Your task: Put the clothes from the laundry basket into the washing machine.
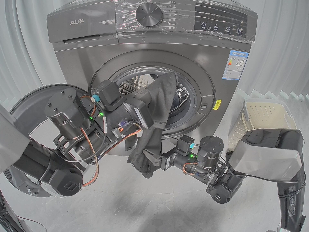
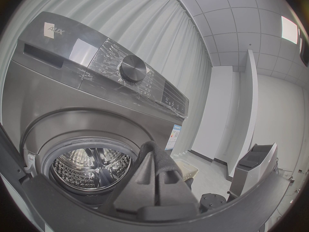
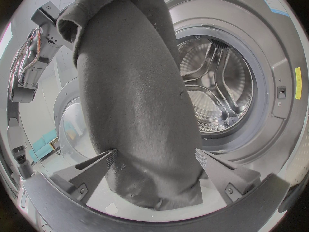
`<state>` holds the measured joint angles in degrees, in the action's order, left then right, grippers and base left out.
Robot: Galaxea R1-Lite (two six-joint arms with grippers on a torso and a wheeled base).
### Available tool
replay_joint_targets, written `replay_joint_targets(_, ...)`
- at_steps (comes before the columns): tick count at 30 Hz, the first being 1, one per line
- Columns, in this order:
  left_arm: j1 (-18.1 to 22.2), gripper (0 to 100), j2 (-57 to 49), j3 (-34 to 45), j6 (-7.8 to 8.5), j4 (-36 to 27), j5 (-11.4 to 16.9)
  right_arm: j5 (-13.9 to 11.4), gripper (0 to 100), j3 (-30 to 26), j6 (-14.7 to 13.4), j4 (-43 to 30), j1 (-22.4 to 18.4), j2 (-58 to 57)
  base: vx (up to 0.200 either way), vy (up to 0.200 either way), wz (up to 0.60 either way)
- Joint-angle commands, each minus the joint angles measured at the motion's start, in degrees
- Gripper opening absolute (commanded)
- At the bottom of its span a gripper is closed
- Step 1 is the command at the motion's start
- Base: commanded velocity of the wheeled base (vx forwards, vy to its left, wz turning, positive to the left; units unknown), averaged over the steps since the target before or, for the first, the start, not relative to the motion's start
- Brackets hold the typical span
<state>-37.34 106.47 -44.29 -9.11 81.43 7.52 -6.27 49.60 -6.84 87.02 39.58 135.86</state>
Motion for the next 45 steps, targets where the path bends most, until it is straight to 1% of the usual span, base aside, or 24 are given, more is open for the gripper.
replay_joint_targets(1, 0.0, 0, -0.7, 0.0, -0.03, -0.3, -0.1, -0.1, 100, 3.8, 0.2, -0.2, 0.2, 2.4, 0.0, 0.0, 0.0)
replay_joint_targets(4, 0.0, 0, -1.7, 0.0, -0.03, -1.1, 0.0, 0.1, 100, 7.1, 0.8, -0.6, -0.3, 4.4, 0.0, 0.0, 0.0)
replay_joint_targets(6, 0.4, 0, -2.2, -0.1, -0.03, -1.6, 0.0, 0.3, 100, 7.3, 0.8, -0.8, -0.3, 4.7, 0.0, 0.0, 0.0)
replay_joint_targets(7, 0.5, 0, -2.4, 0.0, -0.03, -1.7, 0.0, 0.4, 0, 7.2, 0.8, -0.8, -0.3, 4.8, 0.0, 0.0, 0.0)
replay_joint_targets(17, 1.4, 0, -2.8, 1.9, -0.12, -1.1, 0.0, 0.5, 0, 7.2, 0.6, 0.0, -0.9, 3.9, 0.0, 0.0, 0.0)
replay_joint_targets(24, 3.6, 0, -3.4, 7.7, 0.05, -1.3, -0.1, 0.9, 0, 5.9, 0.6, 0.1, -4.9, 0.0, 0.0, 0.0, 0.0)
replay_joint_targets(27, 5.9, 0, -3.6, 12.2, 0.14, -1.6, 0.7, 1.3, 0, 5.6, 0.6, -0.1, -6.7, -3.1, 0.0, 0.0, 0.0)
replay_joint_targets(29, 6.3, 0, -3.6, 13.5, 0.23, -1.6, 0.7, 1.3, 0, 5.6, 0.6, -0.3, -7.2, -3.8, 0.0, 0.0, 0.0)
replay_joint_targets(30, 6.8, 0, -3.1, 16.3, 0.76, -1.5, 0.7, 1.4, 0, 5.7, 0.6, -0.6, -7.9, -5.3, 0.0, 0.0, 0.0)
replay_joint_targets(34, 6.8, 0, -1.5, 21.3, 2.16, -0.9, 1.2, 1.5, 0, 5.6, 0.6, -0.8, -8.0, -7.5, 0.0, 0.0, 0.0)
replay_joint_targets(38, 6.8, 0, 1.7, 23.2, 2.87, 0.0, 1.1, 2.4, 0, 5.2, 0.7, -0.8, -7.2, -8.5, 0.0, 0.0, 0.0)
replay_joint_targets(43, 6.8, 0, 5.1, 25.2, 2.78, 5.5, 1.2, 2.5, 0, 3.6, 0.7, -0.7, -6.6, -9.4, 0.0, 0.0, 0.0)
replay_joint_targets(44, 6.8, 100, 5.1, 25.2, 2.78, 5.5, 1.2, 2.5, 0, 3.6, 0.7, -0.7, -6.6, -9.4, 0.0, 0.0, 0.0)
replay_joint_targets(45, 6.8, 100, 6.0, 26.1, 2.87, 6.6, 1.3, 2.5, 0, 3.5, 0.7, -0.7, -6.7, -9.4, 0.0, 0.0, 0.0)
